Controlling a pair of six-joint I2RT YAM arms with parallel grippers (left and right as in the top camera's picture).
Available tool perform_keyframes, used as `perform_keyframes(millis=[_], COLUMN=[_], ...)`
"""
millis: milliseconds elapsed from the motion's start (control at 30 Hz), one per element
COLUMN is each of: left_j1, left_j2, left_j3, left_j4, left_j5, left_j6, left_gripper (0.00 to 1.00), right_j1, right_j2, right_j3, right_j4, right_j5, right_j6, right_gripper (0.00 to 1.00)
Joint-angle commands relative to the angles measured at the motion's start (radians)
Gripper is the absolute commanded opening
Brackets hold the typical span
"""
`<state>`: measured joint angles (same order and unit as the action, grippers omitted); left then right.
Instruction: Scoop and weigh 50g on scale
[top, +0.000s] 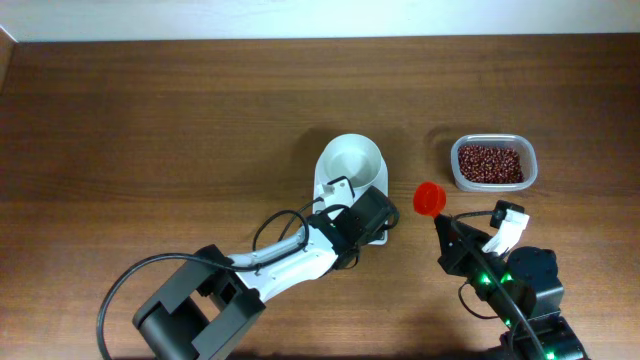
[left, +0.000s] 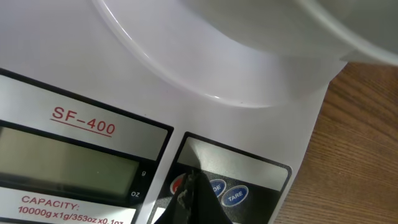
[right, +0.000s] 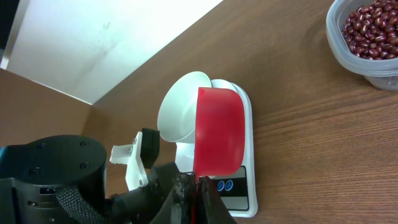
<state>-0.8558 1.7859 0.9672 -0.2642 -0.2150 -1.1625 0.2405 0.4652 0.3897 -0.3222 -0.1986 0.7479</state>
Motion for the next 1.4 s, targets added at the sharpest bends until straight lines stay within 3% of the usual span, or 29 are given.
perform_keyframes(millis=[0, 700, 867, 1000, 1167, 1333, 1367], left_j1=[-0.002, -0.002, -0.003, -0.003, -0.003, -0.003, -0.003], left_j2=[0.028, 0.039, 0.023, -0.072, -0.264, -0.465, -0.501], left_j3=[0.009, 0.009, 0.01, 0.01, 0.01, 0.01, 0.01], left_j4=[-0.017, -0.032, -0.032, -0.05, -0.149, -0.306, -0.352], left_j5=[-0.014, -0.054, 0.062, 0.143, 0.14, -0.064, -0.119], left_j6=[0.012, 0.012, 0.037, 0.18, 0.306, 0.376, 0.376], left_gripper=[0.0, 0.0, 0.0, 0.0, 0.0, 0.0, 0.05], right_j1=[-0.008, -0.006, -0.006, -0.006, -0.006, -0.006, -0.006], right_j2=[-0.005, -0.005, -0.005, -0.005, -0.006, -0.005, -0.005], right_j3=[0.009, 0.009, 0.009, 0.009, 0.009, 0.009, 0.009], right_j4=[0.003, 0.003, 0.003, -0.005, -0.093, -0.131, -0.131], right_j5=[0.019, -0.007, -0.007, -0.007, -0.011, 0.001, 0.014], right_j6=[-0.011, -0.011, -0.011, -0.011, -0.011, -0.011, -0.011], right_gripper=[0.04, 0.04, 0.04, 0.04, 0.04, 0.04, 0.04])
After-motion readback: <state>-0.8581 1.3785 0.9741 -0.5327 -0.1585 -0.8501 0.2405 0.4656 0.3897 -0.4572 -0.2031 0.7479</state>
